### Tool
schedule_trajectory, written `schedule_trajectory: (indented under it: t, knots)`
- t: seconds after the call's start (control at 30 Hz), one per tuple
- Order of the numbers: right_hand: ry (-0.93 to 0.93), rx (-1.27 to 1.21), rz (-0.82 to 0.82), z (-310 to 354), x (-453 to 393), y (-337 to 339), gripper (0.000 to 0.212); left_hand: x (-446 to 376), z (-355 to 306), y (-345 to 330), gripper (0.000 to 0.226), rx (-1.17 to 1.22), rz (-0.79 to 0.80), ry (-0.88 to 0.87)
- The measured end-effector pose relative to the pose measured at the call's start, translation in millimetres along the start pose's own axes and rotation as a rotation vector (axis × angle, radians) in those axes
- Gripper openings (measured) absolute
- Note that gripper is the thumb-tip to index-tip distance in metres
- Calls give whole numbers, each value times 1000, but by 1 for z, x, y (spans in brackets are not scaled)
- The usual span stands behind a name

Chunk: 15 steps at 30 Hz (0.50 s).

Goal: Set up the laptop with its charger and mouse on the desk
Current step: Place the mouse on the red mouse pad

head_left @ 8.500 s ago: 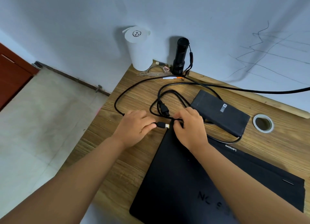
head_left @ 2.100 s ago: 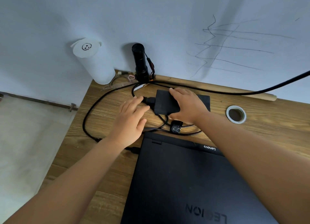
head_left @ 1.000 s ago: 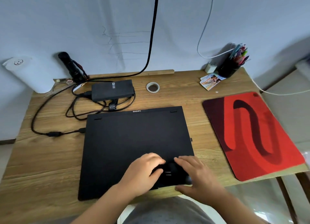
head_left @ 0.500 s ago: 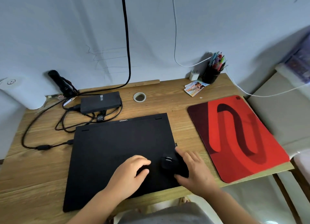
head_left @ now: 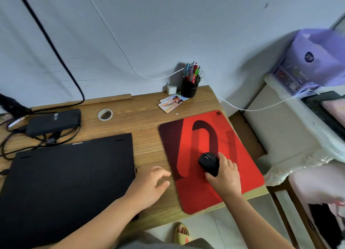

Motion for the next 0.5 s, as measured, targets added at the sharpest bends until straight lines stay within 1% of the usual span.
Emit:
schedule_trajectory:
  t: [0.13,0.2,0.27,0.33,0.43,0.5]
  knots:
    - [49,14,55,-28,-4,3,83,-16,-22,-26,29,-42,12,42]
    - [52,-22,21,-42,-11,14,84,-21,-25,-32,29,-56,2,89]
    - [16,-38,-47,-63,-20,28,78,-25,-27,-37,28,-50,-17,144]
    - [-48,-2,-82,-84,-29,40,67,-26,-29,-42,27,-38,-46,191]
    - [-130,1,-27,-108,-37,46,57,-27,-29,-52,31,42,-47,298]
    - [-132,-55,27,-114,-40,43,57,-27,-32,-60,38,188,-24,383]
Point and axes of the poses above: each hand's wrist, its own x-axis away from the middle knuckle, its own y-axis out of the back of the hand, z = x × y, the point moved 4 cm from there along -x, towards the middle knuckle, and after that the axes turned 13 degrees about y, right-handed, at the moved point
